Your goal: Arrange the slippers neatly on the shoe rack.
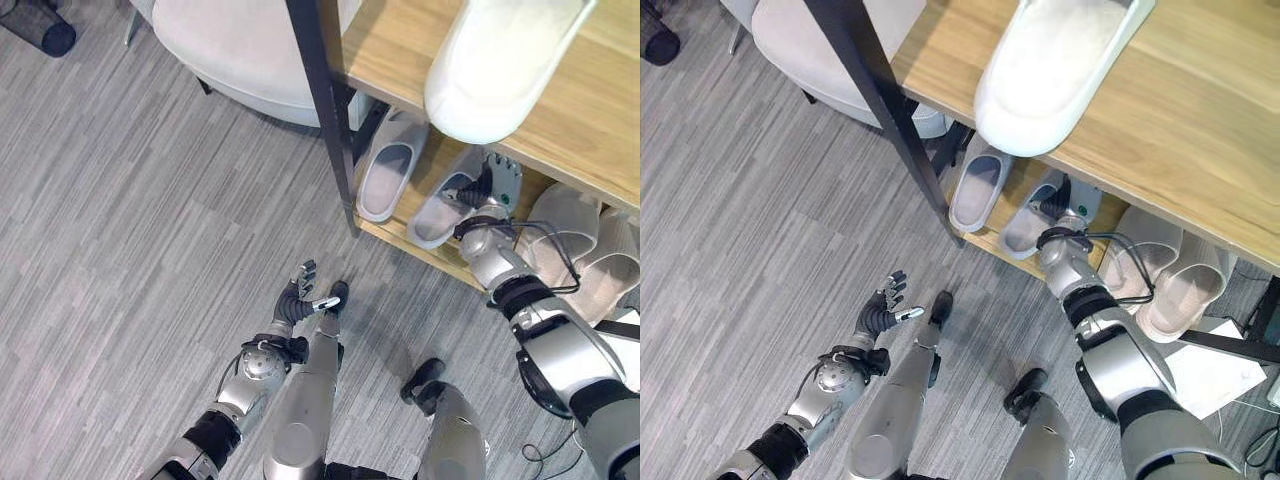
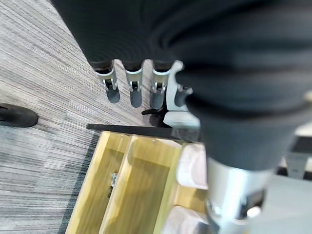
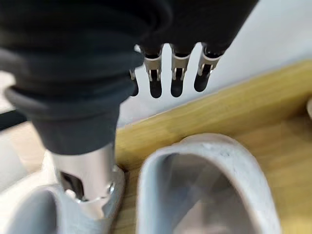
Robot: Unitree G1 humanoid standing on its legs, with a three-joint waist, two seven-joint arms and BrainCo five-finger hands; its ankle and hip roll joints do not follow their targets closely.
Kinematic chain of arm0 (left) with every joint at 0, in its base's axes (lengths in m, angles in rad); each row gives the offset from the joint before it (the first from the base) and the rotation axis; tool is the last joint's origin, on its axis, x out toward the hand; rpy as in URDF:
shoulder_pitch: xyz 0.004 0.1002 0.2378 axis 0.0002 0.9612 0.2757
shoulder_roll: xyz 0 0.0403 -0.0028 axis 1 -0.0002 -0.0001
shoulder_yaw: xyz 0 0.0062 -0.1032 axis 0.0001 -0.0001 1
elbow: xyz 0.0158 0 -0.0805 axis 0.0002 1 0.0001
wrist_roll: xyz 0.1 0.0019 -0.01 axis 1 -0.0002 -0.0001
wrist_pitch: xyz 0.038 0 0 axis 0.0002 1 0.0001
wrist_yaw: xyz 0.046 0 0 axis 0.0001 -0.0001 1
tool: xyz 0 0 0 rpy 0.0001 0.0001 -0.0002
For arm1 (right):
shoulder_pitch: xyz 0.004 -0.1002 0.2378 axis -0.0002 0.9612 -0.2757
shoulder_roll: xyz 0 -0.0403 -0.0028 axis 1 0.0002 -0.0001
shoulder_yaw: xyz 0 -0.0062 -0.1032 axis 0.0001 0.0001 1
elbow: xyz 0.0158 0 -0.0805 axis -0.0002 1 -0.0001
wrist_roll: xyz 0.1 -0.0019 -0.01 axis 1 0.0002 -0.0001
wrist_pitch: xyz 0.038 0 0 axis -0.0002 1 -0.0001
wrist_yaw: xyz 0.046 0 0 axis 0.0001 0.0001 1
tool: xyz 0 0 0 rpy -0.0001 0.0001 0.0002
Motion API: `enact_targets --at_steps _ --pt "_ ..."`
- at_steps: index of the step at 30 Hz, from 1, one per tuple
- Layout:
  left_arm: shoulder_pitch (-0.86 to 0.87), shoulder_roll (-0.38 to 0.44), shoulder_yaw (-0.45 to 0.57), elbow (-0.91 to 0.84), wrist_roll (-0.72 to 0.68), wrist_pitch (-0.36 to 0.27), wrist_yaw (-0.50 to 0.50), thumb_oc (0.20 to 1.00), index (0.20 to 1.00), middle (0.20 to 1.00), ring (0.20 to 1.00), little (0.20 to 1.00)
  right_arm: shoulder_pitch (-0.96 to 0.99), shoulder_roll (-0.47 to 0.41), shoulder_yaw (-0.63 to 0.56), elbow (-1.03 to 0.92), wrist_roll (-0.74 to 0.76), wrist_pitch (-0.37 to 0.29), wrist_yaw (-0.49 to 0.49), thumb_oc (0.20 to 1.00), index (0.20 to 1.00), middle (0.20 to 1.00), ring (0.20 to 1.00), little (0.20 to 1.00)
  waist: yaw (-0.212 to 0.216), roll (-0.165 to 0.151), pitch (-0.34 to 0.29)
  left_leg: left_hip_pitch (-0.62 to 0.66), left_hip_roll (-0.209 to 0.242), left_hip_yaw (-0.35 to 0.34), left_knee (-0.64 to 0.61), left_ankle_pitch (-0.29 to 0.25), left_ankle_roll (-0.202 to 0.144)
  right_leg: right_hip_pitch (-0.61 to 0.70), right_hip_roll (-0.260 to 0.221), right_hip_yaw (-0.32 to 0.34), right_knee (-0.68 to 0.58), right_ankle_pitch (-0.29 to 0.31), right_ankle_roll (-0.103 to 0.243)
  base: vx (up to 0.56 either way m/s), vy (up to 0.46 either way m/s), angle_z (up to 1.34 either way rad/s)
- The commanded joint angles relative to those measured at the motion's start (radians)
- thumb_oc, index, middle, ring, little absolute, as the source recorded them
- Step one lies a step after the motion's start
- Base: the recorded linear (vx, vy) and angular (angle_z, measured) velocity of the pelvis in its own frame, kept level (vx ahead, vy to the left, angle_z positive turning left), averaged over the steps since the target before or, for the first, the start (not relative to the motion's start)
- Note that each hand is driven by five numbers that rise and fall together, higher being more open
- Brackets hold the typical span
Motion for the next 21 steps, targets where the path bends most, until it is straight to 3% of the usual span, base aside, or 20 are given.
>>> enact_targets --at_steps 1,6,10,21 --pt "-0.024 -0.029 0.013 -0.008 -0.008 -0.018 0.015 1.000 1.000 1.000 1.000 1.000 0.096 0.040 -0.089 -0.176 0.091 -0.095 -0.070 1.000 1.000 1.000 1.000 1.000 -0.016 -0.026 -0.016 0.115 -0.041 0.013 0.033 -0.249 0.047 0.061 0.089 0.027 -0.117 -0.048 -0.069 -0.01 0.009 -0.09" --pt "-0.003 -0.032 0.020 -0.014 0.002 -0.009 0.022 1.000 1.000 1.000 1.000 1.000 0.251 0.117 -0.162 -0.270 0.220 -0.163 -0.064 1.000 1.000 1.000 1.000 1.000 -0.040 -0.023 -0.022 0.127 -0.041 0.022 0.016 -0.241 0.049 0.069 0.095 0.034 -0.138 -0.038 -0.066 -0.01 0.006 -0.15" --pt "0.015 -0.030 0.020 -0.017 -0.004 -0.005 0.023 1.000 1.000 1.000 1.000 1.000 0.273 0.135 -0.177 -0.240 0.277 -0.175 -0.056 1.000 1.000 1.000 1.000 1.000 -0.042 -0.015 -0.013 0.125 -0.042 0.026 0.019 -0.242 0.049 0.066 0.094 0.042 -0.137 -0.038 -0.065 -0.01 0.003 -0.04" --pt "0.016 -0.011 -0.003 -0.008 -0.011 -0.001 0.007 1.000 1.000 1.000 1.000 1.000 0.148 0.142 -0.210 -0.038 0.501 -0.240 -0.004 1.000 1.000 1.000 1.000 1.000 -0.011 -0.001 0.008 0.095 -0.051 0.019 0.028 -0.243 0.052 0.052 0.087 0.022 -0.131 -0.036 -0.061 0.01 0.000 0.01"
